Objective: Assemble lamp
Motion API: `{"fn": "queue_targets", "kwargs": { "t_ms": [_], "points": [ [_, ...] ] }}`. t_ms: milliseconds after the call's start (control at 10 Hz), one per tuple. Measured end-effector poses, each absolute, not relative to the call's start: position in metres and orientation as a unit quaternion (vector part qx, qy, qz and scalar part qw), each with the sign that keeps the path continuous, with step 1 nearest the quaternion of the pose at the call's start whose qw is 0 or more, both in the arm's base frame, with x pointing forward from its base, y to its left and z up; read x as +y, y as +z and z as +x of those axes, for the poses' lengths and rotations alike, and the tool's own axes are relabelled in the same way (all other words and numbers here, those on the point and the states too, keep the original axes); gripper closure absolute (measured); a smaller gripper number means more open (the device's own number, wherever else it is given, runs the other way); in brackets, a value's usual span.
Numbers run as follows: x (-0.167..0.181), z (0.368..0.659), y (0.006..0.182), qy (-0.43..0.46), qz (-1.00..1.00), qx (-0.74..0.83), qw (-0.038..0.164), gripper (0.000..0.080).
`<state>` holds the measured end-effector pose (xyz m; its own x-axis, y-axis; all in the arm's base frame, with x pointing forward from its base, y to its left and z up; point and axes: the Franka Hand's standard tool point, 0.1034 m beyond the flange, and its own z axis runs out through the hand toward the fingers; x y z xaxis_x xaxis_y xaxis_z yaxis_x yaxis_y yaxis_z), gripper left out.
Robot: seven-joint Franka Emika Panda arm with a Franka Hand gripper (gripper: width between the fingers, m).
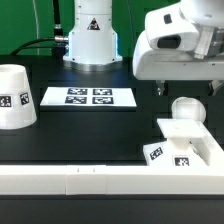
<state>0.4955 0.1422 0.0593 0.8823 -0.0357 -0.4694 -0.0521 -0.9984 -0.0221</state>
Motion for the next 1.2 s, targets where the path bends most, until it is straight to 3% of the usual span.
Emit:
{"fn": "queue_targets", "kwargs": {
  "t_ms": [700,1200],
  "points": [
    [0.138,0.492,0.036,0.414,-0.91,0.014,0.004,0.01],
    [0.143,0.491,0.018,0.393,-0.919,0.012,0.005,0.01]
  ]
}}
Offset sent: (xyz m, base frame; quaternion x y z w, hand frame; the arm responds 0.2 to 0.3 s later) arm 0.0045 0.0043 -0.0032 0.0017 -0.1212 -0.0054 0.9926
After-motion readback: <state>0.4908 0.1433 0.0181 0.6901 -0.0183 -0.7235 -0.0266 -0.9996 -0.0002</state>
